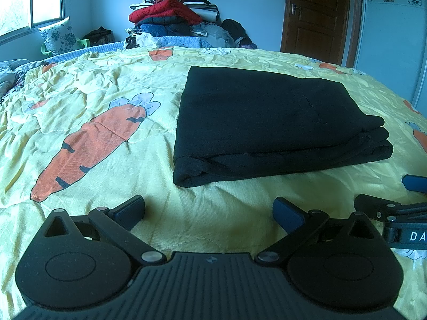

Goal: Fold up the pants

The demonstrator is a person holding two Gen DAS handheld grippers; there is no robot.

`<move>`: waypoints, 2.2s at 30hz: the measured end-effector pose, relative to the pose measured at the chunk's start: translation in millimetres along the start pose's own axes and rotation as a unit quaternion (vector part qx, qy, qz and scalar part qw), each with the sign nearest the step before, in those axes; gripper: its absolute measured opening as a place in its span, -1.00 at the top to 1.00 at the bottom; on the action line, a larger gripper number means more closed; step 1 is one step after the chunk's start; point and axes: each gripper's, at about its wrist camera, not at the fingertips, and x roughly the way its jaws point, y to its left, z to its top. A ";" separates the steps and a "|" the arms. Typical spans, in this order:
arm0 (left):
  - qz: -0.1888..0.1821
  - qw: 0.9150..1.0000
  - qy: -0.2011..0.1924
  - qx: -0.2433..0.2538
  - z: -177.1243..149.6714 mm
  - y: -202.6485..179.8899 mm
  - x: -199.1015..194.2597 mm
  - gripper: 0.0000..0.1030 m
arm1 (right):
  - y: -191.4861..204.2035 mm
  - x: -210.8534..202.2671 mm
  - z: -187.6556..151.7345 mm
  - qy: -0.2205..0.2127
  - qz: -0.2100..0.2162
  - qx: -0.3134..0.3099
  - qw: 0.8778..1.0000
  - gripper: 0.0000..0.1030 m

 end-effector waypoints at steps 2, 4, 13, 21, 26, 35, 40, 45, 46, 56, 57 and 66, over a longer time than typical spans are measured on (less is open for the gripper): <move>0.000 1.000 0.000 0.000 0.0 0.0 0.0 -1.00 | -0.5 0.1 0.2 0.000 0.000 0.000 1.000 -1.00; 0.000 1.000 0.000 0.000 0.0 0.0 0.0 -1.00 | 0.1 0.1 0.1 0.000 0.000 0.000 1.000 -1.00; 0.000 1.000 0.000 0.000 0.1 0.0 0.1 -1.00 | -0.2 0.2 0.1 0.000 0.000 0.000 1.000 -1.00; 0.000 1.000 0.000 0.000 0.1 -0.1 0.0 -1.00 | 0.2 0.4 0.1 0.000 0.000 0.000 1.000 -1.00; 0.000 1.000 0.000 0.000 0.2 -0.2 0.0 -1.00 | -0.1 1.3 0.7 0.000 -0.001 0.001 1.000 -1.00; 0.000 1.000 0.000 0.000 0.3 -0.3 0.1 -1.00 | 0.5 3.8 3.9 0.000 -0.001 0.001 1.000 -1.00; 0.000 1.000 0.000 0.000 0.3 -0.4 0.1 -1.00 | 0.4 3.8 4.2 0.000 -0.001 0.001 1.000 -1.00; 0.000 1.000 0.000 0.000 0.3 -0.3 0.1 -1.00 | 0.4 3.6 3.9 0.000 -0.001 0.001 1.000 -1.00; 0.000 1.000 0.000 0.000 0.2 -0.3 0.0 -1.00 | 0.5 3.2 3.4 0.000 -0.001 0.001 1.000 -1.00; 0.000 1.000 0.000 0.000 0.3 -0.2 0.0 -1.00 | 0.2 3.7 4.0 0.000 -0.001 0.001 1.000 -1.00; 0.000 1.000 0.000 0.000 0.1 0.0 -0.1 -1.00 | 0.3 3.5 3.7 0.000 -0.001 0.001 1.000 -1.00; 0.000 1.000 0.000 0.000 0.3 -0.2 0.1 -1.00 | 0.2 3.5 3.5 0.000 -0.001 0.001 1.000 -1.00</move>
